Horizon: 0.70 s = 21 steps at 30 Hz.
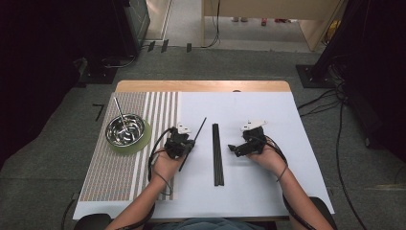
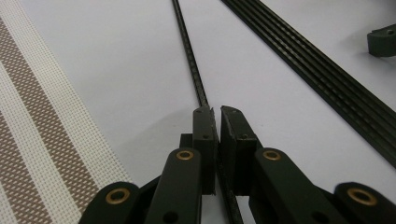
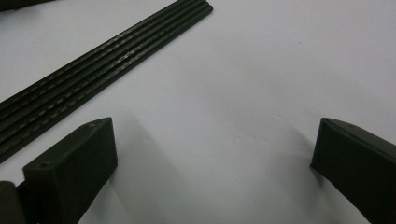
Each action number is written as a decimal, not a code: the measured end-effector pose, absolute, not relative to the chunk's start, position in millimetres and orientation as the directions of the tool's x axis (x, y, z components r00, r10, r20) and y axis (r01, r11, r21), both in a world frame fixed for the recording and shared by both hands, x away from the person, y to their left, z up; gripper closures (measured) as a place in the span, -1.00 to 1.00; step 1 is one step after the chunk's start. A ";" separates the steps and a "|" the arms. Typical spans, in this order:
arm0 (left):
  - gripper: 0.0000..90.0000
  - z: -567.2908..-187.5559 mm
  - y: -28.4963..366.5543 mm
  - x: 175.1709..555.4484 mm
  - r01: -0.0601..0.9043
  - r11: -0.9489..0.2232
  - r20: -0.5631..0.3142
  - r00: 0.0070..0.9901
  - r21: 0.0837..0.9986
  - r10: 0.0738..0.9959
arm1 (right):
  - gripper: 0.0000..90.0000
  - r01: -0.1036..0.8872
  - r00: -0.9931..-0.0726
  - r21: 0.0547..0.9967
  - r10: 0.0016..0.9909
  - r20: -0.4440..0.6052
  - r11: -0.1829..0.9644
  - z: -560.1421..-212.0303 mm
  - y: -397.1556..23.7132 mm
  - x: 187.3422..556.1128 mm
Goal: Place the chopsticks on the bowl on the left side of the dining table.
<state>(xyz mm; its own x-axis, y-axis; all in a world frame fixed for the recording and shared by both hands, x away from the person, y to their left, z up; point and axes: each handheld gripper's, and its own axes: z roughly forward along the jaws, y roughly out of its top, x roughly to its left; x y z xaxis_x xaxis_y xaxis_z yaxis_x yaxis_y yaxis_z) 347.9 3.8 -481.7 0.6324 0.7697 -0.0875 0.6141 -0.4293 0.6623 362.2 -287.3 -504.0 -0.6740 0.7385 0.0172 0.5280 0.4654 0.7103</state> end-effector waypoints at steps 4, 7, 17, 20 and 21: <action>0.90 -481.6 5.6 351.2 0.612 -0.432 -0.085 0.634 0.662 0.768 | -1.00 0.528 -0.674 0.710 0.738 0.017 0.466 -504.0 -287.3 362.2; 0.90 -481.7 6.5 354.3 0.610 -0.435 -0.082 0.636 0.663 0.768 | -1.00 0.528 -0.674 0.710 0.738 0.018 0.465 -504.0 -287.3 362.3; 0.92 -481.7 11.4 364.6 0.613 -0.425 -0.088 0.631 0.666 0.771 | -1.00 0.530 -0.674 0.710 0.738 0.020 0.464 -504.1 -287.2 362.3; 0.93 -482.1 11.9 365.4 0.614 -0.420 -0.093 0.629 0.669 0.772 | -1.00 0.530 -0.674 0.710 0.739 0.021 0.464 -504.0 -287.2 362.3; 0.92 -482.2 11.4 365.1 0.612 -0.420 -0.091 0.629 0.670 0.772 | -1.00 0.530 -0.674 0.710 0.738 0.020 0.465 -504.0 -287.3 362.4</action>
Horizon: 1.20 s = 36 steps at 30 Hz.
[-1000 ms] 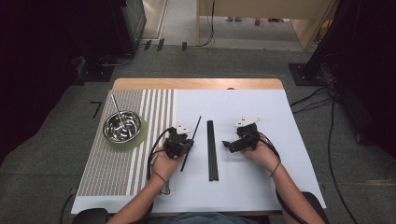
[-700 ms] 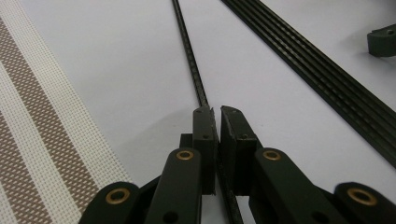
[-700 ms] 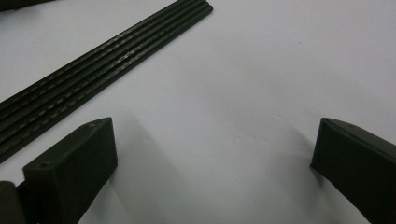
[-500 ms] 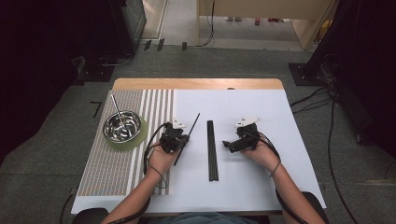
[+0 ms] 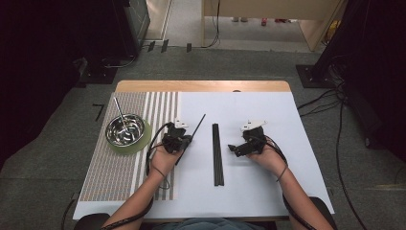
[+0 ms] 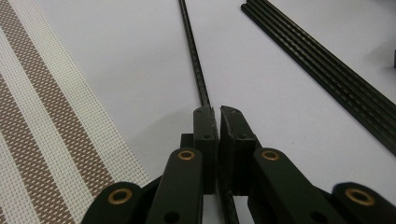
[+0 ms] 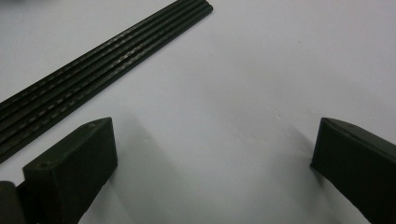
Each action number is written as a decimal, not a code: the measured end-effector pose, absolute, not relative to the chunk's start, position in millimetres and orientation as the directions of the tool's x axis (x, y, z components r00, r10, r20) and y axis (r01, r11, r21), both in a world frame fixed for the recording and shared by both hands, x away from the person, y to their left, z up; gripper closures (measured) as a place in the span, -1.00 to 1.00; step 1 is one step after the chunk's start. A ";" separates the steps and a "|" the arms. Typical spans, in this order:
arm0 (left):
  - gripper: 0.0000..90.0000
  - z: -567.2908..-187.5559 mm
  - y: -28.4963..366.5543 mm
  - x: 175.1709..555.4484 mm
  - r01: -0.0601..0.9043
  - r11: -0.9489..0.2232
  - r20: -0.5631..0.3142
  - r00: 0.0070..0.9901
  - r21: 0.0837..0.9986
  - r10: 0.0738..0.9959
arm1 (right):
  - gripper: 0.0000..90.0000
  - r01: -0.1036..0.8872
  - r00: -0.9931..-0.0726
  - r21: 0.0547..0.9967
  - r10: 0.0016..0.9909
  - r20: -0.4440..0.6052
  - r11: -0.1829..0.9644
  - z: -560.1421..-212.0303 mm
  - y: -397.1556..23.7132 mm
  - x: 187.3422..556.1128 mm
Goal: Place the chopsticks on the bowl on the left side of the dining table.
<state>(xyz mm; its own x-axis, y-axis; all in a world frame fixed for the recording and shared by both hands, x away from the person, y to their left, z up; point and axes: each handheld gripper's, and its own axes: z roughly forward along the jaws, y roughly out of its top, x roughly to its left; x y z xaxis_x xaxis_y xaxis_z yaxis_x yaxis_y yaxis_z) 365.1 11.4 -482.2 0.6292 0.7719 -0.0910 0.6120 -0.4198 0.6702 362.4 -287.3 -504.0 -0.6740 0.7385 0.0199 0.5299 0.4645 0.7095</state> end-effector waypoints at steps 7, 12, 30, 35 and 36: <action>0.82 -481.4 10.5 363.6 0.612 -0.413 -0.098 0.629 0.675 0.772 | -1.00 0.530 -0.674 0.710 0.738 0.021 0.464 -504.0 -287.2 362.4; 0.77 -474.9 12.2 355.1 0.605 -0.409 -0.088 0.624 0.683 0.776 | -1.00 0.529 -0.674 0.710 0.738 0.020 0.465 -504.0 -287.4 362.4; 0.82 -483.7 17.6 334.6 0.614 -0.420 -0.040 0.594 0.669 0.804 | -1.00 0.531 -0.674 0.709 0.739 0.022 0.463 -504.0 -287.3 362.4; 0.88 -485.9 15.4 335.1 0.592 -0.428 -0.016 0.598 0.683 0.801 | -1.00 0.530 -0.675 0.709 0.737 0.021 0.465 -504.0 -287.3 362.5; 0.89 -486.1 14.9 334.9 0.586 -0.431 -0.010 0.600 0.686 0.800 | -1.00 0.531 -0.674 0.709 0.739 0.021 0.464 -504.0 -287.2 362.4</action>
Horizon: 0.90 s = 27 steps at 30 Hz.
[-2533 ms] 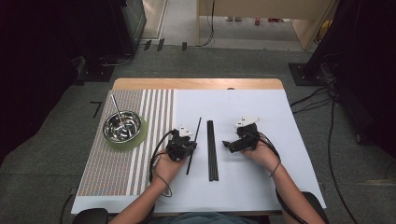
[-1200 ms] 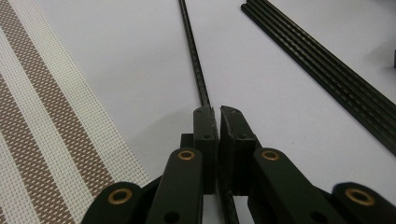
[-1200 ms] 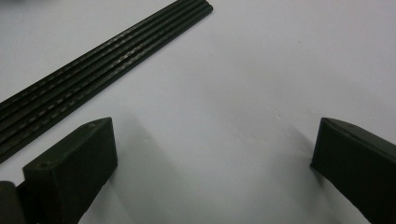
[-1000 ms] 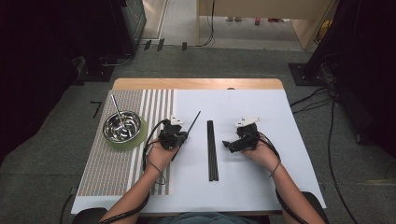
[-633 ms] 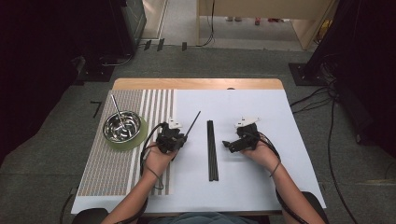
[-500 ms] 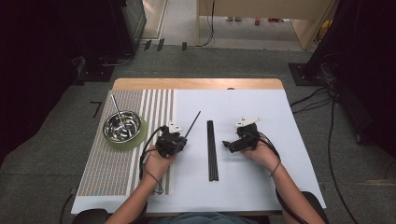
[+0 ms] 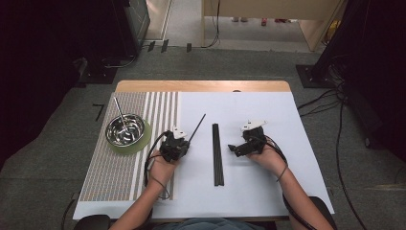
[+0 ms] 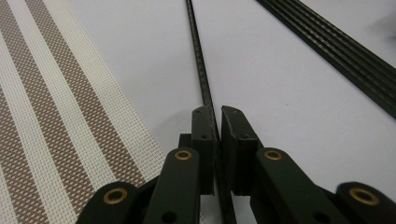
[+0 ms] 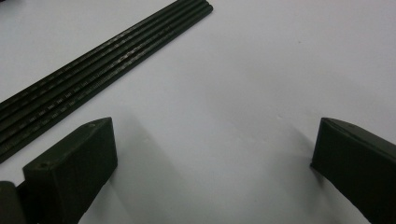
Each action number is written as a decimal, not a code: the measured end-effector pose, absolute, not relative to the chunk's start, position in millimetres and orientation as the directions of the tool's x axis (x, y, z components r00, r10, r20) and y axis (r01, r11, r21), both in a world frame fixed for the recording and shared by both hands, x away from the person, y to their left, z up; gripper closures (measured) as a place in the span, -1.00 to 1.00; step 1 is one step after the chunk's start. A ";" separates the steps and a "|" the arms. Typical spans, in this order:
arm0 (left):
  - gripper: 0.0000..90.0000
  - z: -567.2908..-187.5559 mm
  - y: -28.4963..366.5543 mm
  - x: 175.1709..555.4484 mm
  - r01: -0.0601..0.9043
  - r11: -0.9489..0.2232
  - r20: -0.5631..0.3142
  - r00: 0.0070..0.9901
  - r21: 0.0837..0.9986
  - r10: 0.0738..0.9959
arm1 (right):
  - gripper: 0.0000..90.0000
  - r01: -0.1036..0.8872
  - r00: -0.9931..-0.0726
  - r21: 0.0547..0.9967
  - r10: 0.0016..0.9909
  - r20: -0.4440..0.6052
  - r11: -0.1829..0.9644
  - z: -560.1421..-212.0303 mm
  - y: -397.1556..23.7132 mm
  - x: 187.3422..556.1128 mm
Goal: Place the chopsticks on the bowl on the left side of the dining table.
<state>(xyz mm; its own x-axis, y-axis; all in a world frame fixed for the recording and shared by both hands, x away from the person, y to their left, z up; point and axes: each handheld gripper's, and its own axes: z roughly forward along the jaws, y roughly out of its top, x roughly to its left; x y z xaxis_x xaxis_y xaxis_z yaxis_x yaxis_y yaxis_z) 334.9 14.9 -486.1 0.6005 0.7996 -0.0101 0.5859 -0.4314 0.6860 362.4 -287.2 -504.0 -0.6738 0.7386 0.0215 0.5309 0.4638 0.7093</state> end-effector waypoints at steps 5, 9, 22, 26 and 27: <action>0.93 -484.4 17.6 338.2 0.605 -0.424 -0.041 0.604 0.674 0.796 | -1.00 0.531 -0.674 0.709 0.738 0.021 0.464 -504.1 -287.3 362.3; 0.94 -483.4 19.6 339.1 0.610 -0.427 -0.045 0.606 0.667 0.794 | -1.00 0.532 -0.674 0.708 0.738 0.022 0.464 -504.0 -287.4 362.4; 0.93 -486.6 19.1 336.0 0.584 -0.432 -0.020 0.610 0.687 0.792 | -1.00 0.530 -0.675 0.709 0.737 0.021 0.465 -504.0 -287.2 362.6; 0.94 -484.3 22.9 341.2 0.610 -0.414 -0.072 0.613 0.676 0.787 | -1.00 0.530 -0.675 0.709 0.737 0.022 0.465 -504.1 -287.4 362.8; 0.94 -484.3 22.9 341.2 0.610 -0.414 -0.072 0.613 0.676 0.787 | -1.00 0.530 -0.675 0.709 0.737 0.022 0.465 -504.1 -287.4 362.8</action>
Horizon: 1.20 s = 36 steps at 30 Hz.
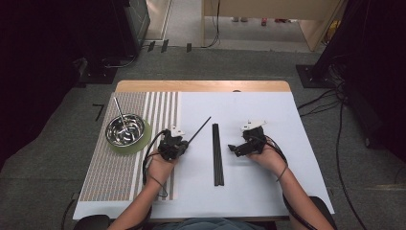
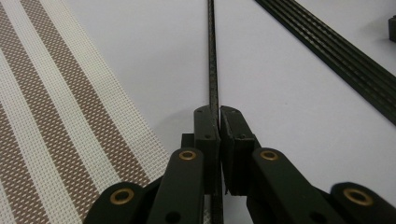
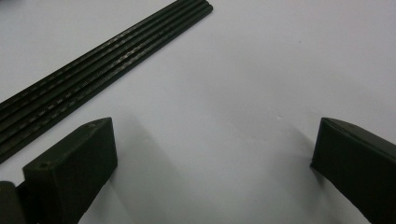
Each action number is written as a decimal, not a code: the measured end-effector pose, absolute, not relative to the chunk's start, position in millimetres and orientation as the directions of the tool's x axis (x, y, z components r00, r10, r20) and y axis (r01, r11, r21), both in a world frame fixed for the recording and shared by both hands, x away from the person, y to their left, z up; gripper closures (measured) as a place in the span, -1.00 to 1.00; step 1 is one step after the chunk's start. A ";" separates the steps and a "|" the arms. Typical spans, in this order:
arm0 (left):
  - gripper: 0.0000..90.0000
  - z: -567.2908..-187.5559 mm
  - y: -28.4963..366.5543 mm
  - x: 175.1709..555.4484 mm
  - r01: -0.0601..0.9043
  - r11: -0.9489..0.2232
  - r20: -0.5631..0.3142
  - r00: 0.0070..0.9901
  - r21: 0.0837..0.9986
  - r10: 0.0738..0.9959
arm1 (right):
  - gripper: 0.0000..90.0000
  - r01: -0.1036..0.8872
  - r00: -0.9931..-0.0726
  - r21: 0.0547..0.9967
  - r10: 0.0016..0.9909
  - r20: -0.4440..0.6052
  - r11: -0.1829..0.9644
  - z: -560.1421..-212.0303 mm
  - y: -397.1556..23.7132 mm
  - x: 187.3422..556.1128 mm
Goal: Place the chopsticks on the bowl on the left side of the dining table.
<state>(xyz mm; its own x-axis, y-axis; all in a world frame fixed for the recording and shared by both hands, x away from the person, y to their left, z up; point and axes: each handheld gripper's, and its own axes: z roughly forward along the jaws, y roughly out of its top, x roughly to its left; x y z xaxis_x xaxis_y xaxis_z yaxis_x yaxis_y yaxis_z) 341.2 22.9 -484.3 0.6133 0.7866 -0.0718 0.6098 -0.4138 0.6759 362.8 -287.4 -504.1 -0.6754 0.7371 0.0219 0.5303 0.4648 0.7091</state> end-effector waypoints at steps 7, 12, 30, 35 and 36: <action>0.94 -477.4 28.6 345.0 0.600 -0.423 -0.075 0.630 0.679 0.773 | -1.00 0.530 -0.675 0.709 0.737 0.022 0.465 -504.0 -287.4 362.6; 0.95 -471.1 31.8 346.8 0.596 -0.422 -0.082 0.637 0.683 0.767 | -1.00 0.530 -0.675 0.709 0.737 0.022 0.465 -504.0 -287.4 362.6; 0.95 -446.5 48.6 349.6 0.575 -0.380 -0.118 0.646 0.724 0.754 | -1.00 0.530 -0.676 0.709 0.737 0.021 0.466 -504.0 -287.4 362.7; 0.95 -442.0 53.5 350.5 0.574 -0.378 -0.123 0.649 0.726 0.751 | -1.00 0.530 -0.676 0.709 0.737 0.021 0.466 -504.0 -287.4 362.7; 0.95 -441.3 54.3 350.7 0.579 -0.373 -0.130 0.647 0.725 0.751 | -1.00 0.530 -0.676 0.709 0.737 0.021 0.466 -504.0 -287.4 362.7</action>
